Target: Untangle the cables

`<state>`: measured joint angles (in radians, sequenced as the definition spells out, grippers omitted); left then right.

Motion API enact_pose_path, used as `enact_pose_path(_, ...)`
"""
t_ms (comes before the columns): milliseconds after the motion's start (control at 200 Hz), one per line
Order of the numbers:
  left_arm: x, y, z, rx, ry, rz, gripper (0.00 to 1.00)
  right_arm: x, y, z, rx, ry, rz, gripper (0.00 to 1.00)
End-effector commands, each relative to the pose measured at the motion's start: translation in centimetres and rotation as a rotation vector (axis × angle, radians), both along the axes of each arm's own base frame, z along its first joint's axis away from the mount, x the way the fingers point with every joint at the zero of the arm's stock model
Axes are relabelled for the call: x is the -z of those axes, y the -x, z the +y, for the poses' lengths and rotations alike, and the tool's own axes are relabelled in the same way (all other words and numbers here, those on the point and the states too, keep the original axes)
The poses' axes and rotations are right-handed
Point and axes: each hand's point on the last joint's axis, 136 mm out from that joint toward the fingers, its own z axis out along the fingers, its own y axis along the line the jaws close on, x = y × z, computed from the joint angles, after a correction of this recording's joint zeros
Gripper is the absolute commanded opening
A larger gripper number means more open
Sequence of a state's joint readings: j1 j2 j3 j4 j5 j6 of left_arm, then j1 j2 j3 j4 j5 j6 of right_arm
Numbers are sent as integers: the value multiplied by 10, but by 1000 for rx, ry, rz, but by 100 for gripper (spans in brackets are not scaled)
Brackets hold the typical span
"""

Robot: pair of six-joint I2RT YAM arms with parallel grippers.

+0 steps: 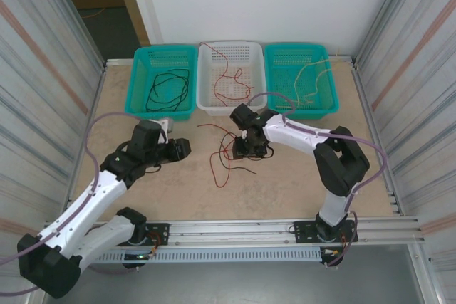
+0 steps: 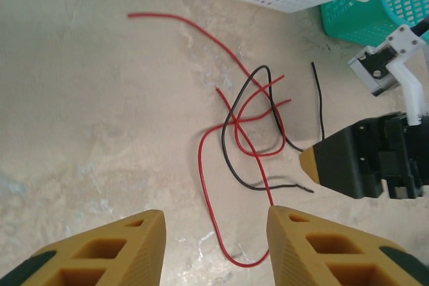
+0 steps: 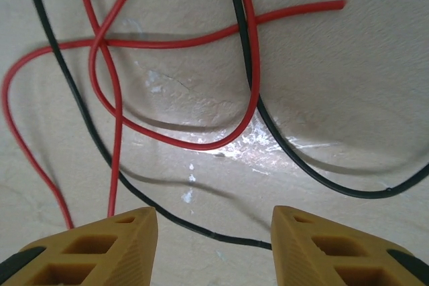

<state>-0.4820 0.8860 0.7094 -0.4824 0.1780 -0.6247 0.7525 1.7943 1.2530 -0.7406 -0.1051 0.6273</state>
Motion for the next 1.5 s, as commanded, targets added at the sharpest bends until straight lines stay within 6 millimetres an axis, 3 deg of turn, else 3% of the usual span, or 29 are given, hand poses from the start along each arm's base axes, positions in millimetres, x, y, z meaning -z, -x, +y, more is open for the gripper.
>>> enact_pose_path(0,3,0,-12,-18,97,52,43,-5,-2,7,-3,23,-7,48)
enact_pose_path(180,9,-4,-20,-7,76,68,40,-6,2,21,-25,-24,22,49)
enact_pose_path(416,5,-9,-21,-19,77,60,40,12,6,42,-35,-45,101,45)
enact_pose_path(641,3,-8,-16,-31,60,48,40,23,9,49,-55,-47,153,41)
enact_pose_path(736,-1,-10,-16,-33,64,37,41,25,9,50,-60,-37,164,31)
enact_pose_path(877,-10,-13,-19,-22,74,15,42,16,7,45,-55,-28,131,5)
enact_pose_path(922,-13,-13,-20,-14,75,5,43,6,4,42,-52,-32,97,0)
enact_pose_path(1007,-19,-14,-22,0,78,-12,44,-20,0,36,-42,-52,10,0)
enact_pose_path(1187,-36,-16,-36,70,132,-72,46,-117,-8,19,-53,-157,-260,0)
enact_pose_path(1343,-71,-19,-67,205,183,-188,44,-195,-8,10,-73,-271,-453,0)
enact_pose_path(1493,-114,-13,-100,357,182,-356,48,-250,-5,5,-101,-345,-582,0)
